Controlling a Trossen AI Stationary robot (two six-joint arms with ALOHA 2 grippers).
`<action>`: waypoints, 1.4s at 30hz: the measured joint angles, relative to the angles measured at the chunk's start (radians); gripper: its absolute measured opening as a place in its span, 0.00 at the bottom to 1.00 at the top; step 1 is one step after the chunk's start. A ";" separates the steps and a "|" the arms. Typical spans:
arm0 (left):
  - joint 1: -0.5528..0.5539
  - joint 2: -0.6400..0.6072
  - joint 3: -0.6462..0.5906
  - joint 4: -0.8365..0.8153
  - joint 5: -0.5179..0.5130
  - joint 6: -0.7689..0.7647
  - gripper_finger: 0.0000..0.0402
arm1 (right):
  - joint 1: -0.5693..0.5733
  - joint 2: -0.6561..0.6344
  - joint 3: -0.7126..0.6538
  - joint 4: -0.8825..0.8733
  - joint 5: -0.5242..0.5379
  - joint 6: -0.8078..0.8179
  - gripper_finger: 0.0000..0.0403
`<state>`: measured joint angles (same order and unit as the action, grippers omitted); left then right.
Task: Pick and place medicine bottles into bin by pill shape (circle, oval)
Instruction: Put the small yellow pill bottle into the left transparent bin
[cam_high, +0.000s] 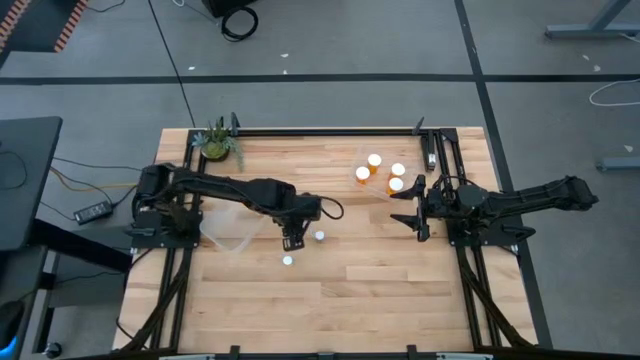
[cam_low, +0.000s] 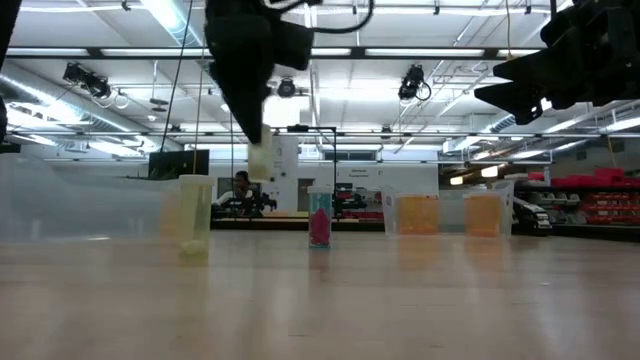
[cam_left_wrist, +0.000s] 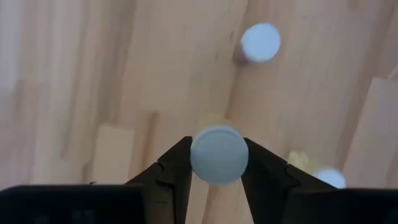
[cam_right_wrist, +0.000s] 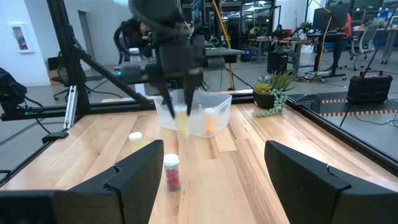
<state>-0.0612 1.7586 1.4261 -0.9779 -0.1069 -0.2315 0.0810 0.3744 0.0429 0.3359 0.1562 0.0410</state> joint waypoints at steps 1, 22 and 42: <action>0.000 -0.017 0.000 -0.023 -0.005 -0.014 0.32 | 0.000 0.000 0.000 0.000 0.000 0.000 0.71; -0.084 -0.379 -0.280 -0.154 -0.170 -0.337 0.34 | 0.000 0.000 0.000 0.000 0.000 0.000 0.71; 0.086 -0.515 -0.655 0.015 -0.182 -0.623 0.33 | 0.000 0.001 0.000 0.000 0.000 0.000 0.71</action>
<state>0.0246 1.2441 0.7714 -0.9634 -0.2886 -0.8547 0.0811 0.3752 0.0433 0.3359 0.1562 0.0409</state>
